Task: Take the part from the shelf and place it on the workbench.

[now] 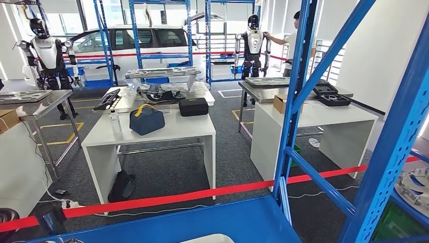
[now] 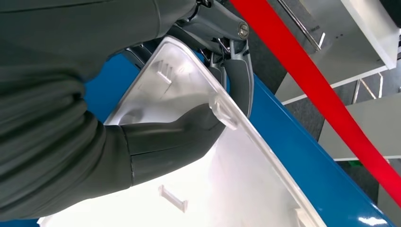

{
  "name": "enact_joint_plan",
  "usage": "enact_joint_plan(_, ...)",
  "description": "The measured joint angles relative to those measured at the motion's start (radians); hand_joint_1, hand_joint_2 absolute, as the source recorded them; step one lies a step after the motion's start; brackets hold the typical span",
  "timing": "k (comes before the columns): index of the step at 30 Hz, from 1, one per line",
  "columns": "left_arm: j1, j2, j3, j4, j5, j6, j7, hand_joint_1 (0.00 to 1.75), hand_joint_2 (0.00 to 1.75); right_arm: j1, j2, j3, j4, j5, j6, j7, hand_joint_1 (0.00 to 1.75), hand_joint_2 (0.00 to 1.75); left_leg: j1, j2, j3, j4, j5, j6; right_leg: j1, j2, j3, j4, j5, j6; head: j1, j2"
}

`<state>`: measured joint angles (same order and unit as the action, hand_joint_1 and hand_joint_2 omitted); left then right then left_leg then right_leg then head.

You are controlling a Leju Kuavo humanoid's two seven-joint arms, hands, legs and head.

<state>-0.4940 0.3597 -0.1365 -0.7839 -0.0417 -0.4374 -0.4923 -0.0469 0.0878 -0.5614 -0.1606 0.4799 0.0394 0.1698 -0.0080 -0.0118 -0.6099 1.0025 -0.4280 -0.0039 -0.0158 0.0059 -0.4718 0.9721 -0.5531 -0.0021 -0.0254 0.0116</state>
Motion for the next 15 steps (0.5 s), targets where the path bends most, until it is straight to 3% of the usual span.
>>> enact_joint_plan(3, 0.000, 0.003, -0.002, -0.005, 0.011, -0.001, -0.002, 1.75, 1.75, -0.001, 0.001, -0.004, 0.000, 0.000, 0.000, 0.000, 0.00, 0.00, 0.008, 0.004, 0.005, -0.014, 0.010, 0.010, 0.003, 0.000, -0.011, 0.033, -0.026, 0.007, 0.001, 0.000)
enact_joint_plan(6, 0.002, 0.005, -0.003, -0.010, 0.018, -0.002, 0.000, 1.75, 1.75, -0.002, 0.001, -0.010, 0.000, 0.000, 0.000, -0.001, 0.00, 0.00, 0.010, 0.009, 0.001, -0.017, 0.014, 0.016, 0.003, -0.001, -0.097, 0.212, -0.122, 0.009, 0.002, 0.000)
enact_joint_plan(7, 0.003, 0.005, -0.004, -0.010, 0.021, -0.003, 0.002, 1.75, 1.75, -0.002, 0.001, -0.012, 0.000, 0.001, 0.000, -0.001, 0.00, 0.00, 0.010, 0.010, -0.002, -0.014, 0.014, 0.016, 0.002, -0.001, -0.128, 0.272, -0.141, 0.009, 0.002, 0.000)
enact_joint_plan(8, 0.004, 0.005, -0.006, -0.010, 0.024, -0.004, 0.004, 1.75, 1.75, -0.001, 0.001, -0.013, 0.000, 0.001, 0.000, -0.001, 0.00, 0.00, 0.011, 0.011, -0.006, -0.010, 0.014, 0.015, 0.001, -0.002, -0.144, 0.300, -0.139, 0.009, 0.002, 0.000)
enact_joint_plan(9, 0.005, 0.004, -0.008, -0.010, 0.026, -0.004, 0.006, 1.75, 1.75, -0.001, 0.001, -0.014, 0.000, 0.002, 0.000, -0.002, 0.00, 0.00, 0.012, 0.011, -0.011, -0.005, 0.014, 0.014, 0.000, -0.002, -0.141, 0.290, -0.118, 0.010, 0.002, 0.000)
enact_joint_plan(12, 0.004, 0.004, -0.011, -0.010, 0.030, -0.004, 0.008, 1.75, 1.75, -0.003, 0.001, -0.016, 0.000, 0.002, 0.000, -0.003, 0.00, 0.00, 0.016, 0.010, -0.027, 0.015, 0.017, 0.001, -0.003, -0.001, -0.064, 0.117, -0.022, 0.008, 0.003, 0.000)
enact_joint_plan(13, 0.004, 0.004, -0.012, -0.011, 0.030, -0.004, 0.008, 1.75, 1.75, -0.004, 0.001, -0.016, 0.000, 0.002, 0.000, -0.003, 0.00, 0.00, 0.016, 0.009, -0.032, 0.020, 0.019, -0.007, -0.002, 0.000, -0.049, 0.082, -0.006, 0.004, 0.003, 0.000)
enact_joint_plan(15, 0.003, 0.004, -0.013, -0.012, 0.030, -0.003, 0.009, 1.75, 1.75, -0.006, 0.002, -0.016, 0.000, 0.003, 0.000, -0.004, 0.00, 0.00, 0.015, 0.006, -0.039, 0.023, 0.029, -0.024, 0.003, 0.004, -0.054, 0.076, 0.005, -0.010, 0.003, 0.000)
